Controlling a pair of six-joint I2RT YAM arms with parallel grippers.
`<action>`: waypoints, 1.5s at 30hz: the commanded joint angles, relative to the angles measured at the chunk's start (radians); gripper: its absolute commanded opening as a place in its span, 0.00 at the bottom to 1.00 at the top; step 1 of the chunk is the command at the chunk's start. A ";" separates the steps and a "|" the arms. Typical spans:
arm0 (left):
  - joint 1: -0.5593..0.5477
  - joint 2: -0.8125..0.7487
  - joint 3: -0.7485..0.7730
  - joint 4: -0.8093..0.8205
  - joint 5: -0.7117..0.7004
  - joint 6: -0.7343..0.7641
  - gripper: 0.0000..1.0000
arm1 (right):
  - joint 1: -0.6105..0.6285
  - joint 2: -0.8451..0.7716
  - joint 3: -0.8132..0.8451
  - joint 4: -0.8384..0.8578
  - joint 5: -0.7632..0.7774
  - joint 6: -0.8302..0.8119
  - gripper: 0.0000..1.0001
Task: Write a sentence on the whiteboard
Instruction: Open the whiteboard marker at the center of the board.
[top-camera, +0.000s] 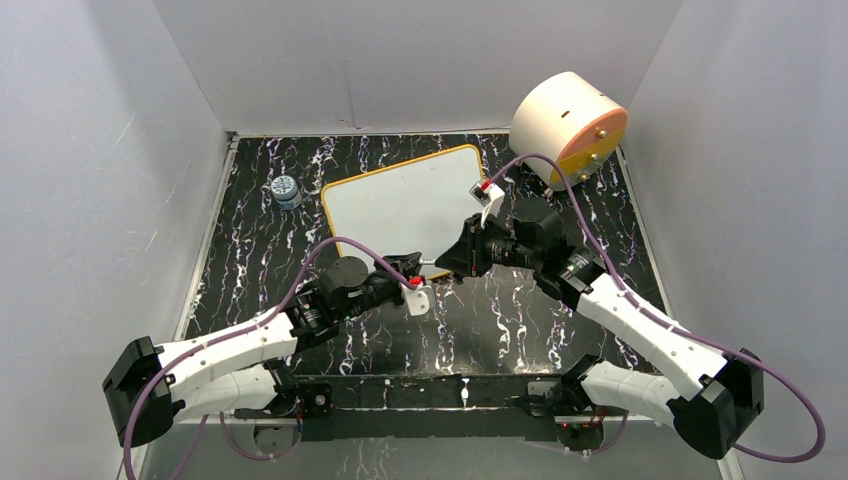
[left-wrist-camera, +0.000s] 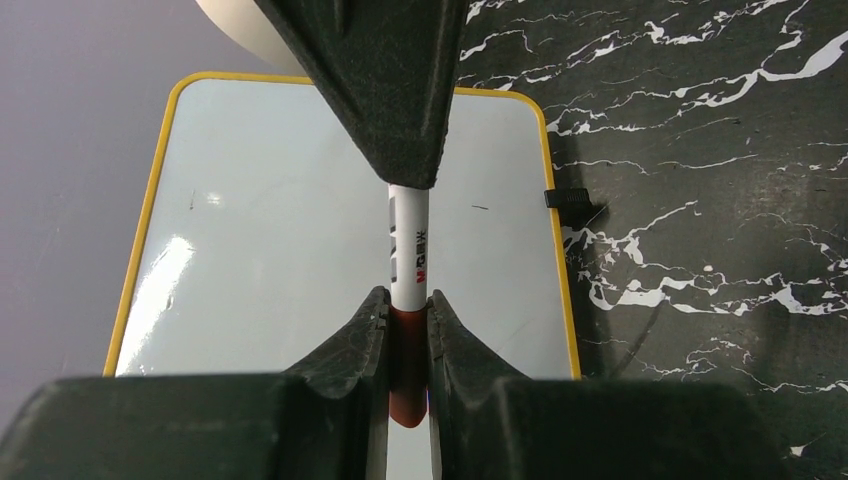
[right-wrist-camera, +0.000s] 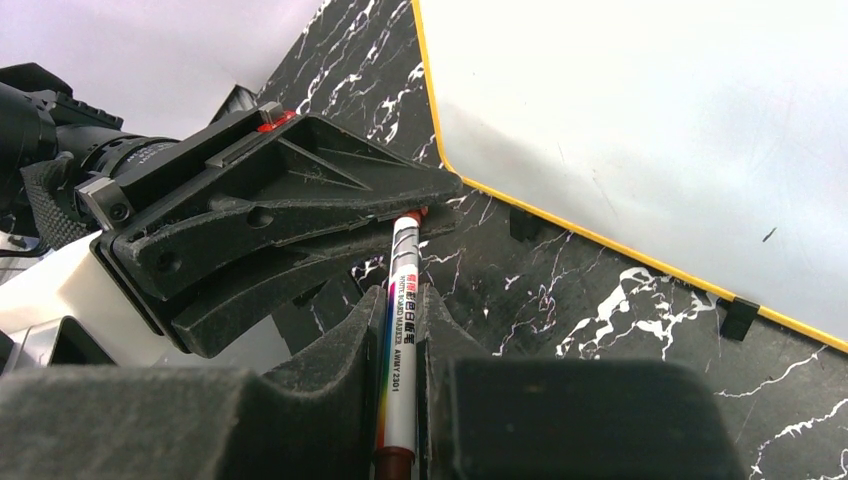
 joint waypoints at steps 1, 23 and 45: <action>0.013 -0.001 0.029 -0.060 -0.062 0.027 0.00 | -0.005 0.027 0.082 -0.031 -0.081 -0.022 0.07; 0.013 -0.011 0.078 -0.149 -0.034 0.072 0.00 | -0.005 0.100 0.120 -0.036 -0.151 -0.018 0.39; 0.013 -0.016 0.087 -0.134 0.002 0.035 0.00 | -0.005 0.155 0.098 0.027 -0.164 0.001 0.36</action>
